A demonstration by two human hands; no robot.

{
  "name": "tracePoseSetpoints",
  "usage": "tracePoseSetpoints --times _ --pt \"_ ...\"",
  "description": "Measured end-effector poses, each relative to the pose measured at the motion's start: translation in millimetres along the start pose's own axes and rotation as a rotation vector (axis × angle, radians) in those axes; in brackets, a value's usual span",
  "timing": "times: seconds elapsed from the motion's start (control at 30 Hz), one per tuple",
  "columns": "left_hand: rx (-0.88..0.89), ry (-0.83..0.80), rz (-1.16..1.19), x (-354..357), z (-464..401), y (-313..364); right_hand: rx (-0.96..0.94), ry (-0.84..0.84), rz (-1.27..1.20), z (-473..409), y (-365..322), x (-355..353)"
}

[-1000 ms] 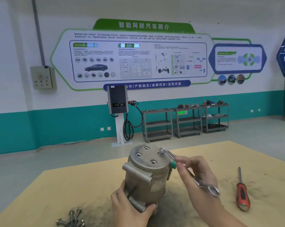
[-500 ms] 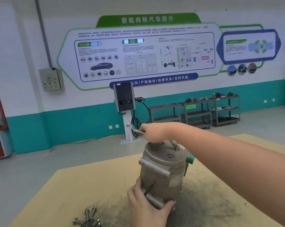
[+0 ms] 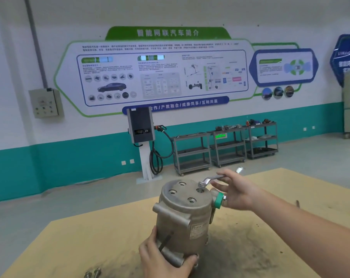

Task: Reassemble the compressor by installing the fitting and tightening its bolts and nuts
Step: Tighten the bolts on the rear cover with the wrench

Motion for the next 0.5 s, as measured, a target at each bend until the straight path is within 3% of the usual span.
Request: tracePoseSetpoints --times 0.13,0.27,0.33,0.4,0.5 --pt "0.058 0.016 0.038 -5 0 3 -0.151 -0.014 -0.218 31 7 -12" --pt "0.041 0.021 0.019 -3 2 -2 -0.472 0.001 -0.255 66 13 -13" --pt "0.057 0.051 0.018 -4 4 -3 -0.713 -0.008 -0.033 89 12 -10" --pt "0.069 0.070 0.029 -4 5 -3 -0.991 -0.050 0.359 112 5 3" --pt "0.060 0.053 0.053 -2 3 -7 -1.437 -0.276 0.903 134 -15 46"
Point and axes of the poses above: each hand's wrist, its own z-axis away from the middle knuckle, its own x-axis out of the palm, y = z × x, the point moved 5 cm from there along -z, towards the middle knuckle, and after that the axes turned 15 degrees about -x, right-handed, at the moved point
